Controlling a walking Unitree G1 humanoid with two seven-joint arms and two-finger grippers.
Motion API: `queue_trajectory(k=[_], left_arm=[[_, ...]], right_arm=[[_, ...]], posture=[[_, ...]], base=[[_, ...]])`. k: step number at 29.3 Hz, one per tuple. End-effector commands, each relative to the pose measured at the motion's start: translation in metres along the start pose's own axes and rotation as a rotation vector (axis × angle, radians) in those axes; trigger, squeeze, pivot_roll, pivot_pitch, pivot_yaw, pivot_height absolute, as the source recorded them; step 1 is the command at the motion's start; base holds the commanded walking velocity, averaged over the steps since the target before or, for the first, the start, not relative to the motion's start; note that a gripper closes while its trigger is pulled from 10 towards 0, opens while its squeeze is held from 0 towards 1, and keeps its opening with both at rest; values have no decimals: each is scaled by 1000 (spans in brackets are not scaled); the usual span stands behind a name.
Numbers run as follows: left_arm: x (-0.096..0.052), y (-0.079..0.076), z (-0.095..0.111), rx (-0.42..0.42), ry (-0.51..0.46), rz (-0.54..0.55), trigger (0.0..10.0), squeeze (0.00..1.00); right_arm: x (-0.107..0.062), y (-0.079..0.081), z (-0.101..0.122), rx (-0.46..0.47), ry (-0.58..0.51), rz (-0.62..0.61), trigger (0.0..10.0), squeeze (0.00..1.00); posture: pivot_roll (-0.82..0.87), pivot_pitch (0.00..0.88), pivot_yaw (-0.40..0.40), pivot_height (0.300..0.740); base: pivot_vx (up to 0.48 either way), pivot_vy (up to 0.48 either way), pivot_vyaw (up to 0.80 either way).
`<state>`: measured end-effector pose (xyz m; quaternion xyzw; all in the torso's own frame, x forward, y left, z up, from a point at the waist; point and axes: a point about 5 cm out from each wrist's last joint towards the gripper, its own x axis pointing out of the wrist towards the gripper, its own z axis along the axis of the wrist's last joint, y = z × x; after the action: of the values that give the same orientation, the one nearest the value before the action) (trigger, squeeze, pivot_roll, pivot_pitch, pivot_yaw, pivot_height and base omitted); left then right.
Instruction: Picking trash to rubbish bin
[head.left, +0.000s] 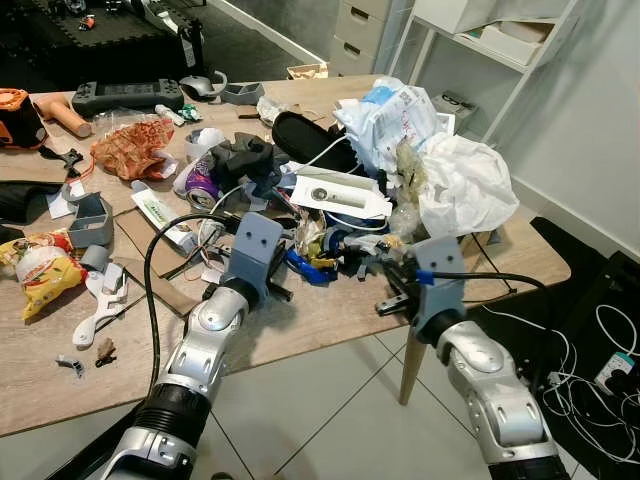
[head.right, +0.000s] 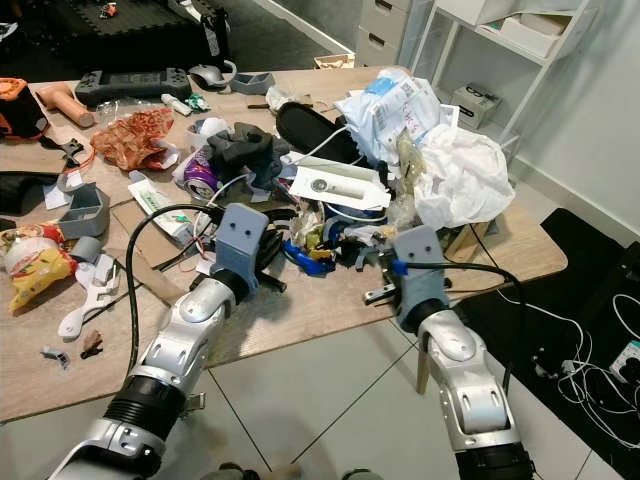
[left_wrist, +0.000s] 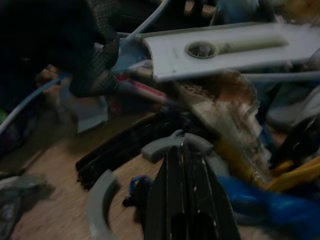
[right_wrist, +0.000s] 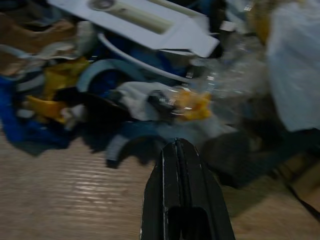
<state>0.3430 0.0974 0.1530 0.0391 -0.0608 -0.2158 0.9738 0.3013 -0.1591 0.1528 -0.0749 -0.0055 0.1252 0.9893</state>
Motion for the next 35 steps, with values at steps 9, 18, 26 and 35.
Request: queue_trajectory(k=[9, 18, 26, 35], left_arm=[[-11, -10, 34, -226, -259, -126, 0, 0], [-21, -26, 57, -471, -378, -324, 0, 0], [-24, -34, 52, -428, -319, -407, 0, 0], [-24, -35, 46, -398, -281, -379, 0, 0]], right_arm=[[-8, -18, -11, 36, 26, -122, 10000, 0], [-14, -6, -18, 49, 43, -99, 10000, 0], [-13, -3, -16, 84, 12, -86, 10000, 0], [-13, -4, -5, 141, -65, -109, 10000, 0]], posture=[[-41, 139, -80, 740], [-45, 132, -78, 740], [-44, 125, -82, 740], [-50, 118, -79, 740]], base=[[0, 0, 0], [0, 0, 0], [0, 0, 0], [0, 0, 0]])
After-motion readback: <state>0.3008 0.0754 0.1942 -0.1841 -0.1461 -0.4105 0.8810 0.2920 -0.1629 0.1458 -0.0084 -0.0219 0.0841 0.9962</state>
